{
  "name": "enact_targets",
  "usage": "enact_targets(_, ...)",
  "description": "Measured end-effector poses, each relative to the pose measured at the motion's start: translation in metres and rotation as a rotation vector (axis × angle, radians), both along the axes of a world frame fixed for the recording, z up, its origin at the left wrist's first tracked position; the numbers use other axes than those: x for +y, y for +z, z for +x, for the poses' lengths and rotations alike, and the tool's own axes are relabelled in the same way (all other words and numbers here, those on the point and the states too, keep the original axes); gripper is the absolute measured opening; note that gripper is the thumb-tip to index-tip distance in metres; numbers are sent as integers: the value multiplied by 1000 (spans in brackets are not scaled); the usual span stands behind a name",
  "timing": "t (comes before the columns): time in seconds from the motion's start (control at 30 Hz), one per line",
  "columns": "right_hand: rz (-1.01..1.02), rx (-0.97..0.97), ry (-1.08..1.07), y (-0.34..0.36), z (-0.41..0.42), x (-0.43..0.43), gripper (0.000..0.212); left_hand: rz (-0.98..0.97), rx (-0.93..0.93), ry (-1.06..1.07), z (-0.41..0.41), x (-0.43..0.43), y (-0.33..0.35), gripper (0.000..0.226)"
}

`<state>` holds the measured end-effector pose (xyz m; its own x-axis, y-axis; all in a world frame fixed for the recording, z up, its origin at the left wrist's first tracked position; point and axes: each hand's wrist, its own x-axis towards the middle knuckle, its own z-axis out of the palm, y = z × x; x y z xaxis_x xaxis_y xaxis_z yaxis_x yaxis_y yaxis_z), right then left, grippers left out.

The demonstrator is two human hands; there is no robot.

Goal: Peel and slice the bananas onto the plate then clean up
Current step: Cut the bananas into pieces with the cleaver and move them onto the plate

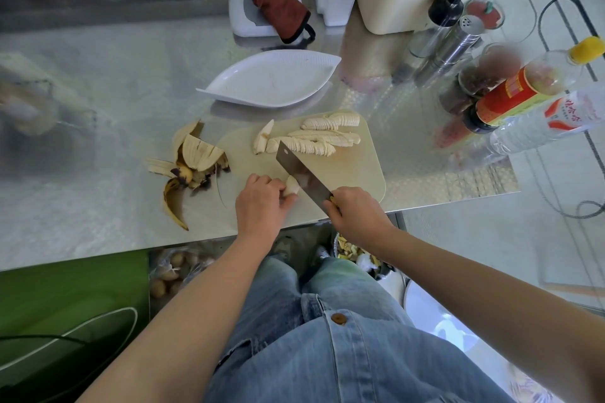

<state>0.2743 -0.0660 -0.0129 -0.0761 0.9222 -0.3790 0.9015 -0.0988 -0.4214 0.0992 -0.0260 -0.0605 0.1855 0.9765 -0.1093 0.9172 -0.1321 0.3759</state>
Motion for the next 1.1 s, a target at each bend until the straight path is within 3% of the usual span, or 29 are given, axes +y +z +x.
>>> enact_targets(1.1,-13,-4,4,0,6,-7,32,0,20,-6,-1,-3,6,23)
